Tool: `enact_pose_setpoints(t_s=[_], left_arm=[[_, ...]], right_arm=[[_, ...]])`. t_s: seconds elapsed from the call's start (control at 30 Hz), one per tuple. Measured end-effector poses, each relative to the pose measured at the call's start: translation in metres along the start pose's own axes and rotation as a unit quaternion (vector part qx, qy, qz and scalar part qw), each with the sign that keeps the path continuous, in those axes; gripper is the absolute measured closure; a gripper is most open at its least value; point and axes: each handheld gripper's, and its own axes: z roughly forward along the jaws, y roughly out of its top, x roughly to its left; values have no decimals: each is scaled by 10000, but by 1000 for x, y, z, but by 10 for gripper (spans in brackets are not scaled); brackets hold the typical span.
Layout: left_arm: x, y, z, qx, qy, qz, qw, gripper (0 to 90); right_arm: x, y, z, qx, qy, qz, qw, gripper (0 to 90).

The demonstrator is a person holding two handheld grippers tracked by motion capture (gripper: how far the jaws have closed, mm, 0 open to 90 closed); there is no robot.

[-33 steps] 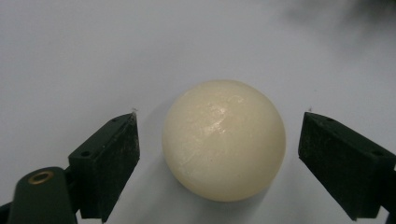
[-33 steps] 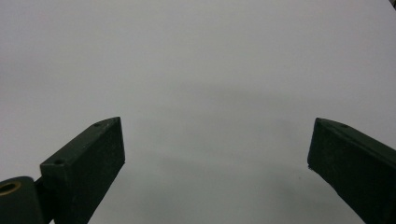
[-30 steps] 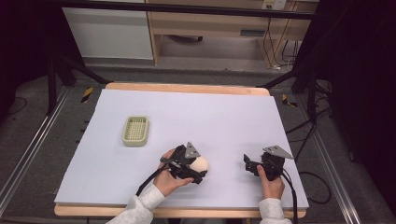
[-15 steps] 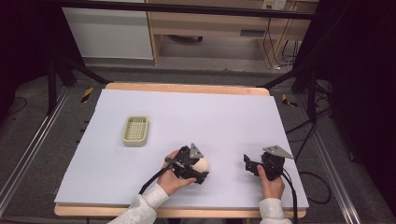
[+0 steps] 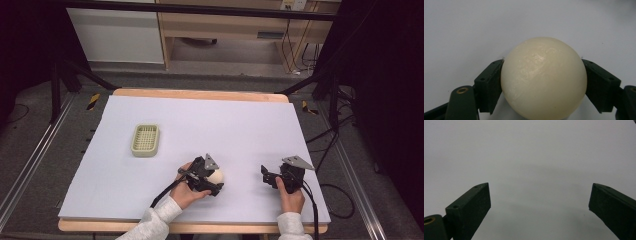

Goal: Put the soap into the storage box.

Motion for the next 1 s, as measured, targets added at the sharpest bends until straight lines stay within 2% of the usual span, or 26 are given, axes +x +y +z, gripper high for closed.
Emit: enact_pose_setpoints(t_s=[0.73,0.8,1.0], left_arm=[[-2,1,0,65,43,81,9999,237],[-2,2,-2,148,55,106,9998,237],[-1,4,-7,84,39,87,9999,237]], right_arm=[[0,0,0,1,1,-1,10000,43],[0,0,0,0,-1,2,10000,43],[0,0,0,-1,-4,-1,10000,43]])
